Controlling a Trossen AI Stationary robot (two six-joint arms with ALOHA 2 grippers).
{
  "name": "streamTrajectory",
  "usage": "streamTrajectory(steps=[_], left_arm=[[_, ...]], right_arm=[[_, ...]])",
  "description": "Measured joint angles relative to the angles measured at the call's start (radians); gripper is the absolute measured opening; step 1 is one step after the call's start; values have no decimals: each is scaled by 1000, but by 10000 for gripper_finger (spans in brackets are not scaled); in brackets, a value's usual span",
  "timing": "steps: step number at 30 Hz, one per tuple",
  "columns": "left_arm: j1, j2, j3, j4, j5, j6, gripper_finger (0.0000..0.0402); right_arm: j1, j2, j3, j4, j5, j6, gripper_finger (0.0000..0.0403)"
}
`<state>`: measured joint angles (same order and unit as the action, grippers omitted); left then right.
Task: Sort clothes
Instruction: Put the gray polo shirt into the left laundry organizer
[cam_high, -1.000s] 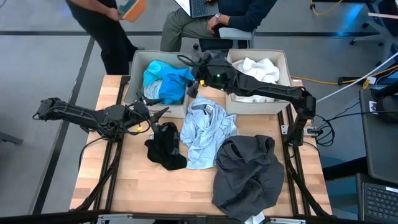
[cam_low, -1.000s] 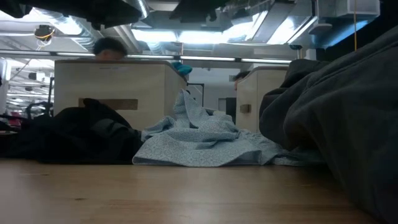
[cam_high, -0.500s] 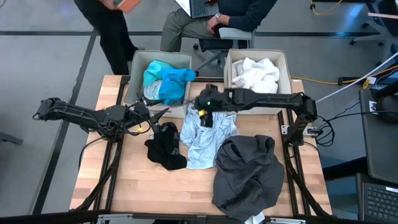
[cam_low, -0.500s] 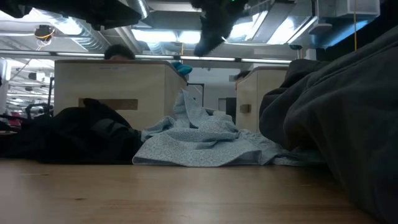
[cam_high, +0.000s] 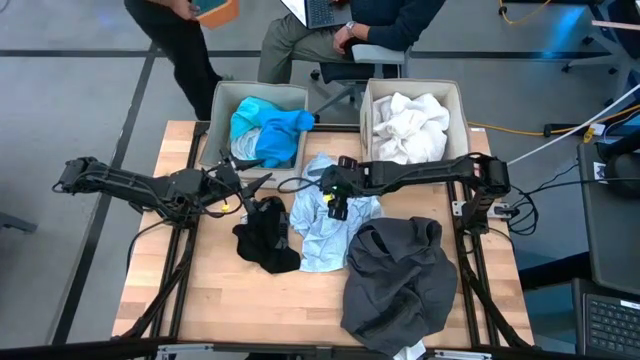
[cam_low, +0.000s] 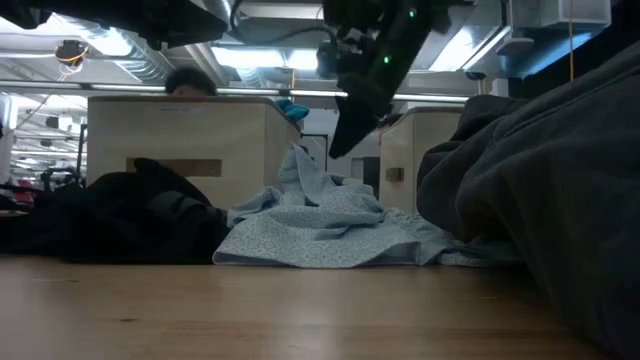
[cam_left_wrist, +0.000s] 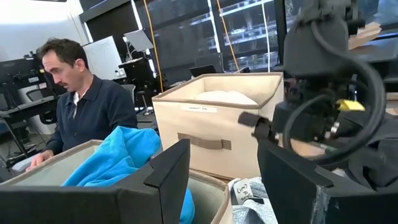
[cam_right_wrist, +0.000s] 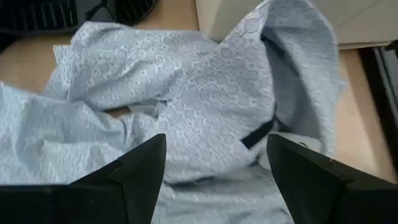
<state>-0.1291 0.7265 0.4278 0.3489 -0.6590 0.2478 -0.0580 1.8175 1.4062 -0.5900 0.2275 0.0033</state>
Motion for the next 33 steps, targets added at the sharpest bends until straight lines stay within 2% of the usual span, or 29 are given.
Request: streamTrajectory(steps=[9, 14, 19, 22, 33], left_arm=[[0, 0, 0, 1, 0, 1, 180], [0, 0, 0, 1, 0, -2, 180], [0, 0, 0, 0, 0, -3, 180], [0, 0, 0, 1, 0, -4, 180], [0, 2, 0, 6, 0, -5, 180]], right_arm=[[-33, 0, -130, 194, -9, 126, 280], [-48, 0, -198, 236, -12, 176, 280], [-44, 0, -268, 349, -119, 176, 280], [-38, 0, -318, 451, -135, 176, 280], [-33, 146, -343, 541, -115, 194, 280]])
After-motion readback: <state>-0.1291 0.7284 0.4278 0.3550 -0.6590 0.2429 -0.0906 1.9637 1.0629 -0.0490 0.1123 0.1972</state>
